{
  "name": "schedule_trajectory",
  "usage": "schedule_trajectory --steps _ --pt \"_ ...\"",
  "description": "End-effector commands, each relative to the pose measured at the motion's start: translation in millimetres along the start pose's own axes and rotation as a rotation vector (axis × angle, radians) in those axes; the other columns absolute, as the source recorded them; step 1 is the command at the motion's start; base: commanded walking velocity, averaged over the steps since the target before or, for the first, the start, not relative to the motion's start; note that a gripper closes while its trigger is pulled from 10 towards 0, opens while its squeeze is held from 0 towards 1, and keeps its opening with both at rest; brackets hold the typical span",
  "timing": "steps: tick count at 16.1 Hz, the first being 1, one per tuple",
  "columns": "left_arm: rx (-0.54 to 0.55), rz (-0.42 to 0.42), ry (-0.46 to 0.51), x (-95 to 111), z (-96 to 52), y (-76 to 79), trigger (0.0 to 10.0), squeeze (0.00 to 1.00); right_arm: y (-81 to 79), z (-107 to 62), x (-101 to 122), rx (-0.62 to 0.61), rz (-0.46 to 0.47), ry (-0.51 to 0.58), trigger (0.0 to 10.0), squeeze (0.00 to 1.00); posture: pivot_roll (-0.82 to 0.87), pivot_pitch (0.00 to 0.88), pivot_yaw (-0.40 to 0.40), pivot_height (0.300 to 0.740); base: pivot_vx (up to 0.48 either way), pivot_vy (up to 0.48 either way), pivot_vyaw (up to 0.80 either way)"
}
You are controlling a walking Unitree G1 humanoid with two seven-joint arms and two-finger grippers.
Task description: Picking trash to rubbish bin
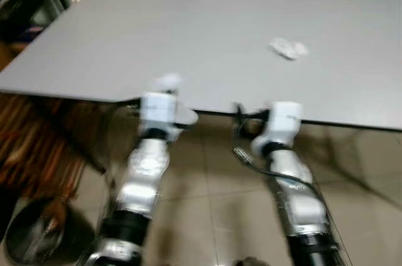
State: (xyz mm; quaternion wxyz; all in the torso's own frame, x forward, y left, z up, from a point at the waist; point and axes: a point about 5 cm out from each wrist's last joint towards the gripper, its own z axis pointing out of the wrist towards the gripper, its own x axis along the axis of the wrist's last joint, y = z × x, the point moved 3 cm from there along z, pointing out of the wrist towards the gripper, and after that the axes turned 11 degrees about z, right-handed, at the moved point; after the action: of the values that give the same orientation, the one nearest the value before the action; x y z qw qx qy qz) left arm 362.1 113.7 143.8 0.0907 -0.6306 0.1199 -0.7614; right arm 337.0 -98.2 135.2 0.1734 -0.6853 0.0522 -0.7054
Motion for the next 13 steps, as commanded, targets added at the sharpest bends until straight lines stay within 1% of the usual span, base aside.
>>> schedule_trajectory --steps 1,2,8,12,13 --pt "-0.022 -0.007 0.006 4.0 0.2 10.1 10.0 0.00 9.9 -1.1 2.1 -0.029 -0.007 -0.003 10.0 0.00 -0.08 0.150 0.058 0.740 0.000 0.000 0.00" --pt "-0.027 -0.003 0.019 6.0 -0.3 10.9 10.0 0.00 10.1 -0.9 2.3 -0.029 -0.007 -0.004 10.0 0.00 -0.08 0.151 0.057 0.740 0.000 0.000 0.00" --pt "-0.024 -0.011 0.023 7.5 -0.2 11.7 10.0 0.00 10.7 -0.5 2.8 -0.027 -0.008 -0.007 10.0 0.00 -0.08 0.153 0.055 0.740 0.000 0.000 0.00" --pt "-0.025 -0.006 0.020 7.0 0.0 11.1 10.0 0.00 8.1 -0.5 1.7 -0.014 -0.022 -0.015 10.0 0.00 -0.08 0.155 0.055 0.740 0.000 0.000 0.00" --pt "-0.024 -0.008 0.020 7.1 0.0 11.1 10.0 0.00 6.9 -0.9 2.2 -0.003 -0.022 -0.013 10.0 0.00 -0.08 0.156 0.055 0.740 0.000 0.000 0.41"
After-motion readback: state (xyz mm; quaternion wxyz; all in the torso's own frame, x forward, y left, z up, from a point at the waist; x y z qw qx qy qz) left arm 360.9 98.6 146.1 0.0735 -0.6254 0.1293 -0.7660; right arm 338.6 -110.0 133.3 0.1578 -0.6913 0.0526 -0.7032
